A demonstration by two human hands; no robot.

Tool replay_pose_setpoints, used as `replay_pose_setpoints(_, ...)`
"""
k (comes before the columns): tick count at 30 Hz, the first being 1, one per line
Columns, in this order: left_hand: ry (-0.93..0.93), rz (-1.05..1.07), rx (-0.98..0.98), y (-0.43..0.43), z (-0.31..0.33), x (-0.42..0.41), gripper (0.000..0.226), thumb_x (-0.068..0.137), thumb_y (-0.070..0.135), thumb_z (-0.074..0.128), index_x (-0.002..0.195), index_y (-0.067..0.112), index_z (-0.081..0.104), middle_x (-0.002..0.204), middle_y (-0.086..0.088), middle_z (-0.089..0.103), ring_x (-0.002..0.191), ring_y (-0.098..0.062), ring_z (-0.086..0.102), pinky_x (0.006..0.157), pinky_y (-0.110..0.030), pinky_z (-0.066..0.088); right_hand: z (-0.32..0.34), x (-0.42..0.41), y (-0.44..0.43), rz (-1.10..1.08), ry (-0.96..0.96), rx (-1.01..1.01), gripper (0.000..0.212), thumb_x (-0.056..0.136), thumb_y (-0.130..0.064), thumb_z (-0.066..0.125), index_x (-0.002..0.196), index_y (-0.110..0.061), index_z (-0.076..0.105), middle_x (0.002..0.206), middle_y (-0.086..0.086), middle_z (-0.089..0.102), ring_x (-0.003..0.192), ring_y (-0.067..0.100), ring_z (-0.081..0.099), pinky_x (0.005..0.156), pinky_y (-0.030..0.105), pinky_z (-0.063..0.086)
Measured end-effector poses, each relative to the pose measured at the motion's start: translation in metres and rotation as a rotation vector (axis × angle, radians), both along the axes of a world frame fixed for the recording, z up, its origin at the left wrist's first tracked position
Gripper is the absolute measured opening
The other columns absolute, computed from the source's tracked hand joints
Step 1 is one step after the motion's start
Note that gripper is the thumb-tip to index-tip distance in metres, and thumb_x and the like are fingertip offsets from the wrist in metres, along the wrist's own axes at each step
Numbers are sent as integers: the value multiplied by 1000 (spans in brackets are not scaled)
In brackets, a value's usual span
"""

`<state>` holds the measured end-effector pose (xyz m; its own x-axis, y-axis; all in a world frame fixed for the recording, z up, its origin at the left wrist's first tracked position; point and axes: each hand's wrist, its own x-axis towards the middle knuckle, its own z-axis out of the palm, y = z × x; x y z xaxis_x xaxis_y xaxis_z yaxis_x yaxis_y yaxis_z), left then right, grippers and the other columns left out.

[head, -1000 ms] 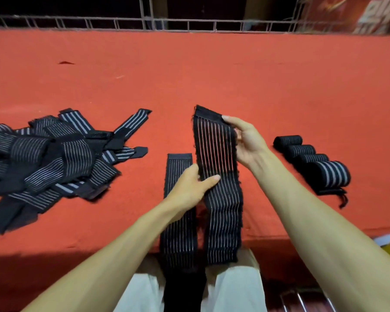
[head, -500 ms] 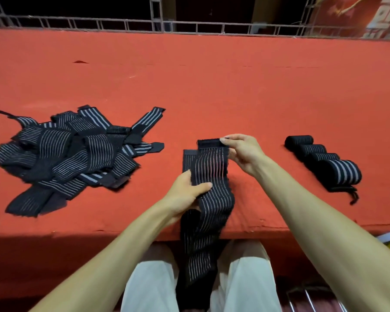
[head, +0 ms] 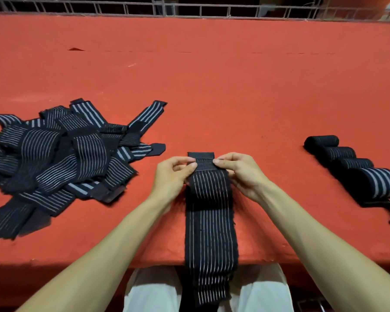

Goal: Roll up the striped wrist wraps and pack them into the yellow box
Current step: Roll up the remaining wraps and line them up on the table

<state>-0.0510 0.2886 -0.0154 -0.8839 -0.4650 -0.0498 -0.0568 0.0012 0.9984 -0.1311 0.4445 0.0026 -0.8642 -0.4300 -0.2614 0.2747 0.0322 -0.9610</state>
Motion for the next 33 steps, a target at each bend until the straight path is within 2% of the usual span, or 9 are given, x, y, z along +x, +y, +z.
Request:
replay_pose_setpoints(3, -47, 39, -90, -13, -13, -18, 10, 84, 12, 74, 89, 20, 71, 84, -9, 69, 75, -15, 64, 72, -30, 54, -12, -15, -4, 21, 132, 124, 16, 82, -3, 74, 77, -9, 60, 67, 8, 60, 52, 14, 52, 42, 20, 40)
replay_pose_setpoints(7, -73, 36, -293, -30, -22, -51, 9, 83, 15, 75, 92, 13, 74, 75, -6, 68, 48, -4, 54, 53, -21, 48, -27, -47, -17, 6, 400, 354, 17, 78, -14, 80, 72, -18, 65, 61, -5, 62, 44, 2, 53, 41, 16, 40)
replay_pose_setpoints(10, -64, 40, -428, -39, -30, -74, 11, 82, 17, 76, 93, 13, 75, 67, -1, 67, 42, 0, 50, 53, -15, 45, -41, -72, -27, -39, 485, 415, 18, 75, -20, 82, 67, -24, 67, 62, -9, 66, 52, 1, 58, 52, 21, 49)
replay_pose_setpoints(13, -64, 65, -536, -43, -42, -85, 12, 82, 20, 76, 93, 15, 76, 68, 4, 67, 50, 1, 53, 66, -19, 48, -52, -85, -34, -62, 531, 489, 17, 74, -25, 83, 66, -25, 68, 64, -13, 67, 58, -2, 58, 62, 20, 46)
replay_pose_setpoints(18, -58, 134, -636, -42, -49, -96, 13, 83, 25, 74, 93, 17, 77, 69, 8, 64, 64, 4, 55, 65, 1, 33, -63, -92, -41, -149, 569, 530, 13, 75, -28, 81, 70, -23, 70, 68, -10, 68, 66, 5, 61, 66, 22, 43)
replay_pose_setpoints(25, -129, 144, -658, -44, -55, -104, 18, 86, 32, 70, 99, 22, 76, 79, 5, 68, 82, -12, 62, 70, -13, 31, -64, -95, -46, -153, 575, 548, 13, 77, -25, 80, 73, -22, 68, 61, -8, 64, 54, -2, 55, 53, 11, 40)
replay_pose_setpoints(28, -159, 108, -719, -45, -59, -107, 23, 89, 34, 65, 106, 21, 75, 94, 0, 71, 91, -16, 63, 80, -22, 39, -66, -96, -46, -114, 614, 582, 11, 79, -27, 79, 84, -25, 69, 63, -8, 64, 62, 1, 59, 62, 16, 44)
replay_pose_setpoints(30, -176, 84, -793, -44, -59, -106, 22, 92, 33, 63, 107, 22, 72, 97, 0, 65, 93, -17, 60, 80, -26, 40, -68, -97, -47, -71, 647, 642, 12, 81, -30, 75, 93, -28, 72, 73, -9, 65, 72, 7, 60, 72, 24, 47)
replay_pose_setpoints(33, -170, 38, -796, -41, -54, -101, 7, 93, 30, 61, 99, 27, 64, 96, 6, 51, 88, -12, 53, 78, -26, 37, -66, -94, -46, -12, 682, 707, 9, 84, -30, 72, 92, -31, 67, 92, -6, 60, 84, 9, 55, 77, 24, 39)
